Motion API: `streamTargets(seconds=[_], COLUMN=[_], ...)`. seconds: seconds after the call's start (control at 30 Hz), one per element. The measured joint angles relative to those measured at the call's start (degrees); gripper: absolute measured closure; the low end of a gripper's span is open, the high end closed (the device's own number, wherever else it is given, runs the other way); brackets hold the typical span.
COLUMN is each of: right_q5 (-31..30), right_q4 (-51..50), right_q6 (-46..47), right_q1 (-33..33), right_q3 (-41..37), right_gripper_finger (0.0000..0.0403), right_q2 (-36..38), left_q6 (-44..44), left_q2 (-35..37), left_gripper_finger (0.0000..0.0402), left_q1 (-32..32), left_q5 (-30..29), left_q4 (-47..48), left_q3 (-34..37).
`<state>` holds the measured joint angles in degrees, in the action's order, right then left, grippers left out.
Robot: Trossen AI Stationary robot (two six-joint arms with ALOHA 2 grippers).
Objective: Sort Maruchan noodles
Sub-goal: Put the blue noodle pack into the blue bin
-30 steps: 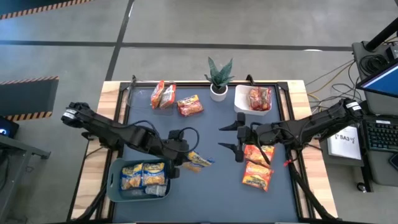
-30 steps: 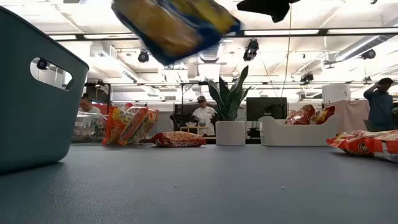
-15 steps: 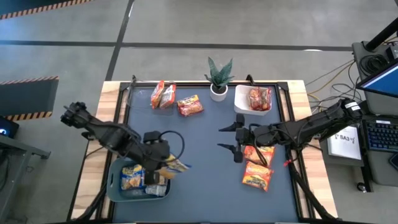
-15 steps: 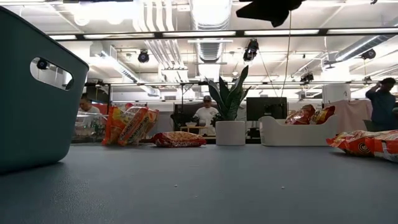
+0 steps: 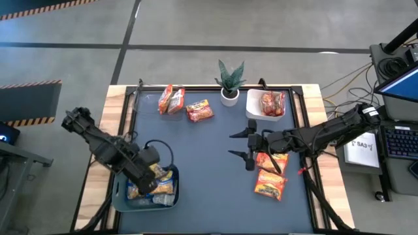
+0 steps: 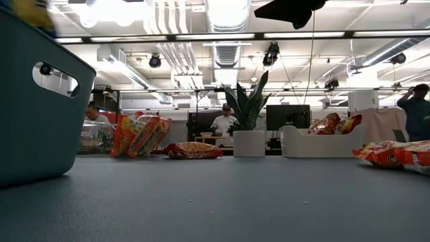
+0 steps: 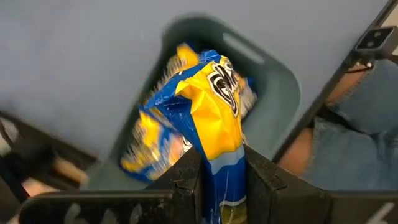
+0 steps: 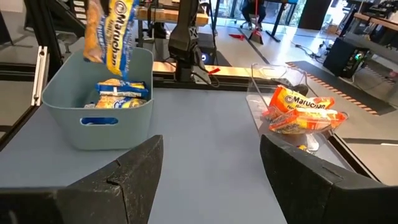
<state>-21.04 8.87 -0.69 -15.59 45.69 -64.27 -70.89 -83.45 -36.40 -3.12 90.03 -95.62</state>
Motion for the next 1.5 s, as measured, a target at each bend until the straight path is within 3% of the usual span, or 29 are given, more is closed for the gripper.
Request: streamTargets(seconds=[0.33, 0.67, 1.07, 1.5], right_q5=[0.00, 0.00, 0.00, 0.00], right_q4=[0.45, 0.43, 0.40, 0.40], right_q6=[0.23, 0.81, 0.85, 1.05], right_q1=[0.00, 0.00, 0.00, 0.00], right_q3=[-0.76, -1.38, -1.38, -1.38], right_gripper_finger=[0.0147, 0.0147, 0.0147, 0.0147], right_q2=[0.00, 0.00, 0.00, 0.00], left_q6=[-11.10, -15.02, -24.43, -26.90], left_q2=[-1.68, -2.06, -2.08, -2.01], left_gripper_finger=[0.0347, 0.0347, 0.0347, 0.0347], left_q1=[-4.70, -7.19, -8.21, -9.44], left_q5=[6.00, -1.25, 1.93, 2.35], left_q4=[-0.01, -0.03, -1.38, -1.45], left_q3=[0.08, 4.94, 15.17, 15.63])
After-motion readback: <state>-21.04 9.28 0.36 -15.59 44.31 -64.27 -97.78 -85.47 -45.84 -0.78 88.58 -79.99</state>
